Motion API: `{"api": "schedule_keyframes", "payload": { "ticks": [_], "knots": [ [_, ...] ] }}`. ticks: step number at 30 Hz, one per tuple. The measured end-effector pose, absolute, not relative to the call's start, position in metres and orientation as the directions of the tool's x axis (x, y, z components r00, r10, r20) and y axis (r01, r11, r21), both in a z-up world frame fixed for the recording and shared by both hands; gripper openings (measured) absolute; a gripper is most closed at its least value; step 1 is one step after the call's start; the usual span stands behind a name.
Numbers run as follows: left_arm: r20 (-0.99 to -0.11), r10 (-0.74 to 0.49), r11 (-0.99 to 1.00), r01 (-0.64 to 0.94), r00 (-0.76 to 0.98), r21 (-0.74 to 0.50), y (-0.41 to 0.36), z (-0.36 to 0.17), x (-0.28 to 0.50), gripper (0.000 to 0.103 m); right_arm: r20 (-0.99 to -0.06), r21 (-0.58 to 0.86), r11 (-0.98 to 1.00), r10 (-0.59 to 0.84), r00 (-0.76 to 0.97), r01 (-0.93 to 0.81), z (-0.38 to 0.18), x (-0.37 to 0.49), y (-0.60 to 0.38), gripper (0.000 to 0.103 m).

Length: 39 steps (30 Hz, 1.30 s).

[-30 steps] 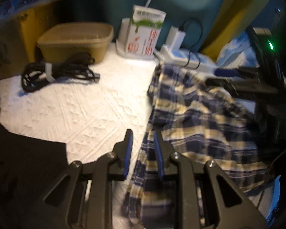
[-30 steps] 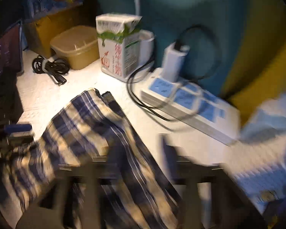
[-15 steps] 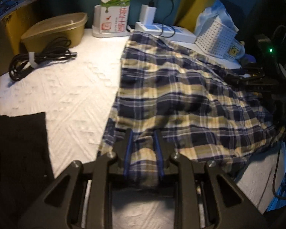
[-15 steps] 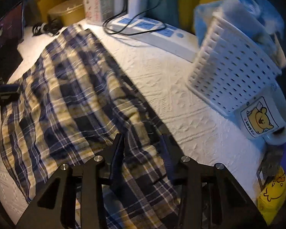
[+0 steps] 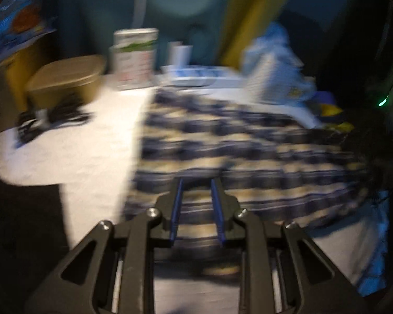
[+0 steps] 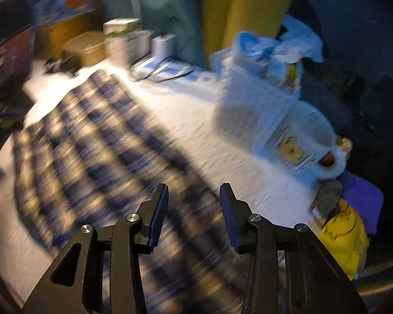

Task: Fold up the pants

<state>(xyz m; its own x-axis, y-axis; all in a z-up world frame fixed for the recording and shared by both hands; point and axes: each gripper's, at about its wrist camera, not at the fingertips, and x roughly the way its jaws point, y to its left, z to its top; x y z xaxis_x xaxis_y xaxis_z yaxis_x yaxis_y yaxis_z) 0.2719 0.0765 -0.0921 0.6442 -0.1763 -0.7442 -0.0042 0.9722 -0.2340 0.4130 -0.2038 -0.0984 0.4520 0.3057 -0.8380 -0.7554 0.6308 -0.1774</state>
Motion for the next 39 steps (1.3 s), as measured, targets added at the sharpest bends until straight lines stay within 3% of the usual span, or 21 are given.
{"api": "schedule_keyframes", "payload": {
  "ticks": [6, 14, 19, 24, 30, 34, 39],
  "knots": [
    [-0.814, -0.228, 0.972, 0.076, 0.534, -0.223, 0.018, -0.130, 0.294, 0.023, -0.881, -0.136, 0.710, 0.233, 0.413, -0.691, -0.135, 0.427, -0.240, 0.042],
    [-0.838, -0.190, 0.979, 0.039, 0.512, -0.198, 0.028, -0.141, 0.282, 0.023, -0.801, -0.156, 0.869, 0.168, 0.575, -0.470, -0.100, 0.450, -0.303, 0.042],
    [-0.819, -0.181, 0.981, 0.040, 0.545, -0.191, 0.030, -0.125, 0.276, 0.023, -0.773, -0.068, 0.842, 0.295, 0.561, -0.536, -0.084, 0.404, -0.302, 0.042],
    [-0.769, -0.262, 0.965, 0.140, 0.583, -0.223, -0.009, -0.109, 0.284, 0.023, -0.780, -0.010, 0.778, 0.386, 0.492, -0.628, -0.096, 0.357, -0.267, 0.042],
    [-0.791, -0.284, 0.958, 0.200, 0.542, -0.207, -0.048, -0.126, 0.297, 0.023, -0.806, -0.019, 0.810, 0.335, 0.488, -0.587, -0.135, 0.349, -0.256, 0.042],
    [-0.829, -0.252, 0.967, 0.167, 0.500, -0.194, -0.044, -0.148, 0.301, 0.023, -0.802, -0.002, 0.831, 0.331, 0.497, -0.556, -0.150, 0.341, -0.268, 0.042],
    [-0.814, -0.265, 0.963, 0.177, 0.517, -0.201, -0.032, -0.153, 0.293, 0.023, -0.789, -0.008, 0.848, 0.321, 0.524, -0.531, -0.153, 0.325, -0.282, 0.042]
  ]
}}
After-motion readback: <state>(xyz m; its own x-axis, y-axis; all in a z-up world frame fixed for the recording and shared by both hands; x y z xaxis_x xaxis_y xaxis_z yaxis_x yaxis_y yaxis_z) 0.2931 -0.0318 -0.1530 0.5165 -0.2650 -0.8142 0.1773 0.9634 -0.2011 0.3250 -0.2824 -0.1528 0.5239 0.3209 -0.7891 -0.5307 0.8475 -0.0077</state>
